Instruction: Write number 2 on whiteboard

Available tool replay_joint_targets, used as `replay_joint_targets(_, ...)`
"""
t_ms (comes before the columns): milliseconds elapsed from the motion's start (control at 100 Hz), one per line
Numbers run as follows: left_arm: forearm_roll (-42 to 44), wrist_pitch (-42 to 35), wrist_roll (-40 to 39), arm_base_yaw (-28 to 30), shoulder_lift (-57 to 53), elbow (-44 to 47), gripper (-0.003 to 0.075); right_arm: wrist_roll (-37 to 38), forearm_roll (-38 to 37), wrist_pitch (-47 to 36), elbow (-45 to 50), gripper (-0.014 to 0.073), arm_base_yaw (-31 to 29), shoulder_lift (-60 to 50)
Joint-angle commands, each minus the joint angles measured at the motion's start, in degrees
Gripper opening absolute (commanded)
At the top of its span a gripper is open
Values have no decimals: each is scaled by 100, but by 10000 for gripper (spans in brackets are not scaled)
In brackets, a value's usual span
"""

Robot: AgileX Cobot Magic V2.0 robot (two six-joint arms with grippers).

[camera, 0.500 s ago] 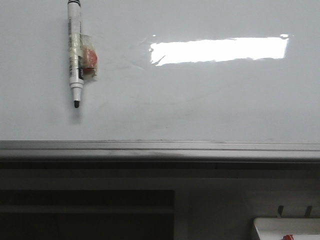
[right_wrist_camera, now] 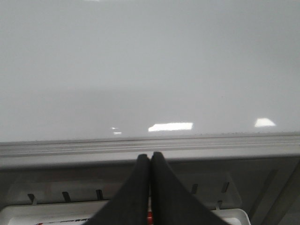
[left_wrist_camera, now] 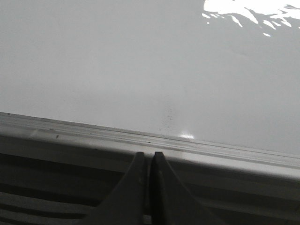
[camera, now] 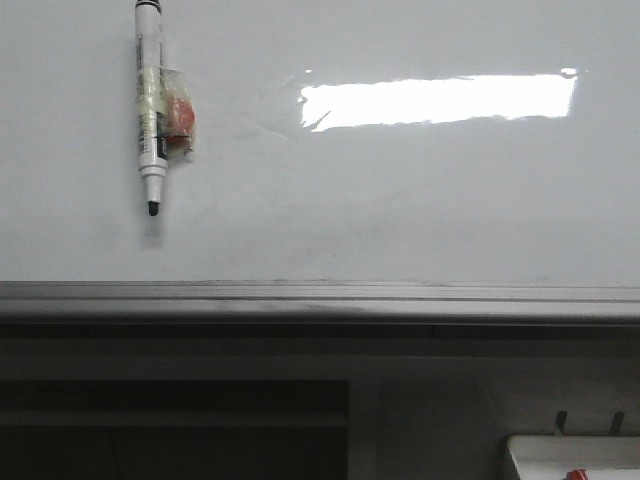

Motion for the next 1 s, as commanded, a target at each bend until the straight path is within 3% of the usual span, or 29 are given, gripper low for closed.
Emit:
replay_joint_targets(0, 41, -331, -1, 9, -150, 70, -20, -4, 27, -129, 141, -50, -39, -107)
replay_joint_targets(160, 128, -431, -1, 9, -150, 70, -20, -4, 27, -129, 141, -50, -39, -107)
replay_joint_targets(280, 128, -1306, -1, 9, -150, 70, -20, -4, -7, -321, 141, -50, -39, -107)
replay_joint_targets(480, 128, -2715, -1, 9, -150, 70, -20, -4, 57, -2294, 141, -50, -39, -107)
replay_joint_targets(730, 128, -2910, -1, 9, -150, 70, -20, -4, 57, -4004, 141, -50, -39, -107)
replay_joint_targets(890, -262, -3083, -26, 9, -150, 60, -20, -4, 69, -3468, 36, -50, -39, -107)
replay_joint_targets(990, -540, -3079, -26, 9, -150, -64, -21, -1, 69, -1992, -517, -50, -39, -107)
